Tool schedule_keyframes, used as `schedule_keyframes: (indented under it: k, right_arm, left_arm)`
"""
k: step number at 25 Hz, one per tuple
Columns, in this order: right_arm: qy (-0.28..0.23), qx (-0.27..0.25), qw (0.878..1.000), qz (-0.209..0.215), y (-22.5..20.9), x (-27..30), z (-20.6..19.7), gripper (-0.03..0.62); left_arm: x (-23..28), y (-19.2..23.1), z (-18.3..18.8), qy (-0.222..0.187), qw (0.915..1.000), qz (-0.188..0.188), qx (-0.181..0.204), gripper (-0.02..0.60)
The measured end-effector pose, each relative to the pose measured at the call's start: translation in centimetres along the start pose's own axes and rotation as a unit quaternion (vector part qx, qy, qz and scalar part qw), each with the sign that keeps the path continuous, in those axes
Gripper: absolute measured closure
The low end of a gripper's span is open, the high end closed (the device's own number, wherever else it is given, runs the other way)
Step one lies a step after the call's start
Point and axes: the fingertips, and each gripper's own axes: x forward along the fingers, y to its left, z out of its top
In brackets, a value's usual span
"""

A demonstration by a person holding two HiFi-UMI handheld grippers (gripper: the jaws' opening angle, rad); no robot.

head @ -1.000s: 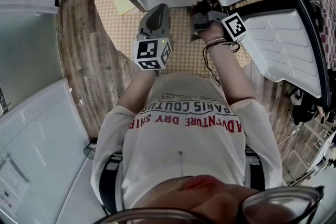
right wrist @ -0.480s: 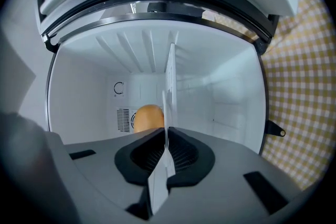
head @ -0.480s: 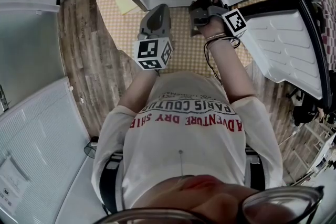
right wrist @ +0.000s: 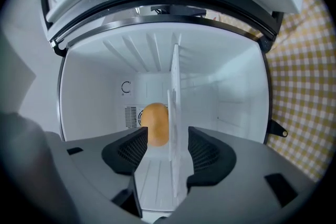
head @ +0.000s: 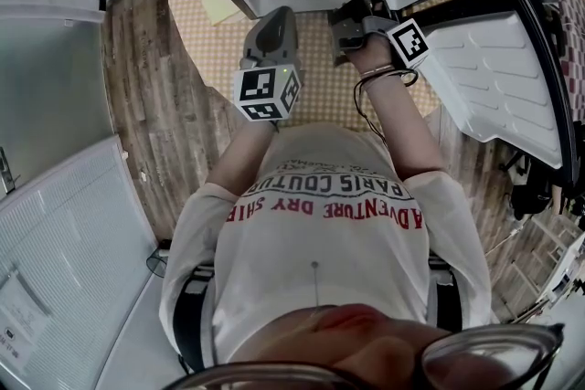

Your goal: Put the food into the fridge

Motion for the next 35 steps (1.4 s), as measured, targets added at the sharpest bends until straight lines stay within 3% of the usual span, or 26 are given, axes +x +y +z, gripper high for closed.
schedule_keyframes:
  k: [6, 9, 13, 17, 19, 23, 24, 26, 29, 35]
  right_arm:
    - [0.021, -0.043, 0.999, 0.007, 0.0, -3.1, -0.5, 0.37]
    - [0.034, -0.104, 0.994, 0.0, 0.0, -4.6, -0.7, 0.535]
    - [0.072, -0.218, 0.973, 0.031, 1.1, -5.9, -2.0, 0.568]
    - [0.1, -0.344, 0.933, 0.033, 1.4, -7.6, -3.2, 0.569]
    - [0.109, -0.415, 0.902, 0.046, 1.7, -8.4, -4.1, 0.569]
    - [0.125, -0.597, 0.79, 0.063, 2.2, -10.0, -6.1, 0.569]
    - [0.126, -0.626, 0.767, 0.067, 2.3, -10.4, -6.5, 0.569]
    - [0.128, -0.663, 0.733, 0.076, 2.5, -11.1, -7.3, 0.569]
    - [0.132, -0.69, 0.707, 0.085, 2.7, -11.9, -8.2, 0.569]
    - [0.149, -0.692, 0.701, 0.088, 2.2, -12.7, -9.0, 0.569]
  left_arm:
    - [-0.6, -0.8, 0.5, -0.01, 0.9999, -0.006, 0.003, 0.552]
    - [-1.1, -1.5, 0.9, -0.014, 0.9998, -0.015, 0.003, 0.551]
    - [-1.8, -2.5, 1.3, -0.021, 0.9994, -0.027, 0.007, 0.551]
    - [-2.6, -3.1, 1.6, -0.029, 0.9989, -0.036, 0.011, 0.551]
    - [-3.1, -3.5, 1.7, -0.032, 0.9985, -0.042, 0.013, 0.551]
    - [-3.9, -4.0, 1.4, -0.034, 0.998, -0.051, 0.017, 0.551]
    - [-4.1, -4.0, 1.3, -0.033, 0.9979, -0.052, 0.02, 0.551]
    - [-4.4, -4.1, 0.9, -0.03, 0.9979, -0.053, 0.024, 0.551]
    - [-4.8, -4.4, 0.7, -0.03, 0.9976, -0.056, 0.026, 0.551]
    - [-5.5, -4.1, 0.1, -0.028, 0.9981, -0.048, 0.028, 0.552]
